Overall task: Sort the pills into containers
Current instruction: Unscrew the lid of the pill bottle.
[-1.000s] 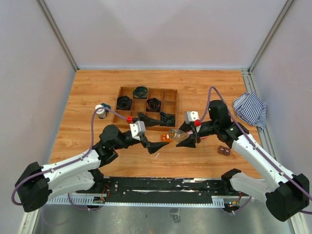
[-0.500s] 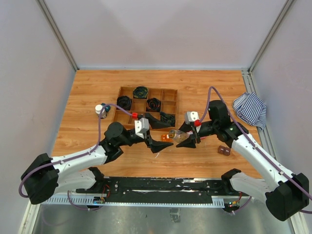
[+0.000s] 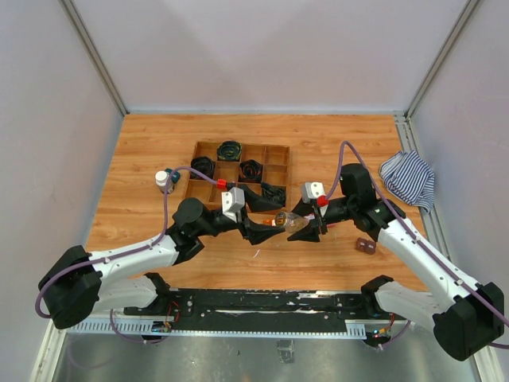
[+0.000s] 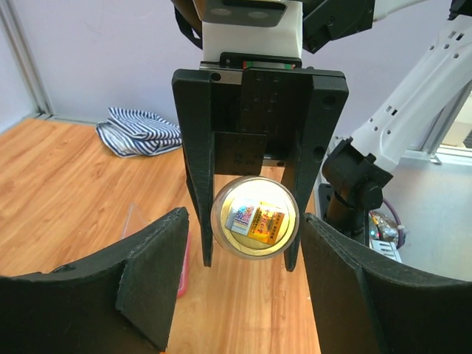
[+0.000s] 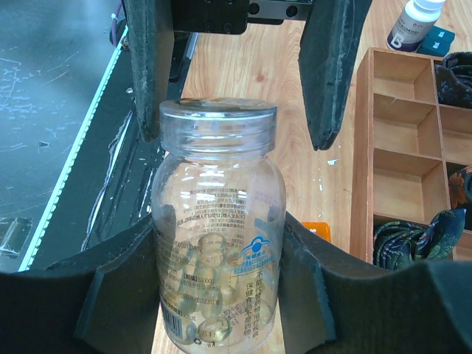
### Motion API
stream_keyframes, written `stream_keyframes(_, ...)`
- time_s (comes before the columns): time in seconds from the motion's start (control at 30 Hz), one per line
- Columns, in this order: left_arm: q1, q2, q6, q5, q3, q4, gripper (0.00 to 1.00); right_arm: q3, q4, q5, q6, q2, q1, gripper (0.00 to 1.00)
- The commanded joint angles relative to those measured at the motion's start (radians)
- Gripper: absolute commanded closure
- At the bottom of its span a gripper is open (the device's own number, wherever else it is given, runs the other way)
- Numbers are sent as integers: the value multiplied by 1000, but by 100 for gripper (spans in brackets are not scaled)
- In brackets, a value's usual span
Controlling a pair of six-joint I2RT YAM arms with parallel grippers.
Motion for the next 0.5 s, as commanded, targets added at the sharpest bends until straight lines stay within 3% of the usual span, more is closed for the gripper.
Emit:
stream_keyframes(0.0,4,4,-19,8,30,23,31,37,-7,-29,-18,-3,-13,99)
stream_keyframes(0.2,4,4,-50,-3,43,-3,47,37,-8,-29,-17,-3,-13,100)
stream_keyframes(0.3,4,3,-90,-9,47,-8,69,38,-7,-28,-17,-5,-13,99)
stream_keyframes(0.47,3,-9,-190,-51,38,-14,92,41,-8,-24,-14,-5,-13,100)
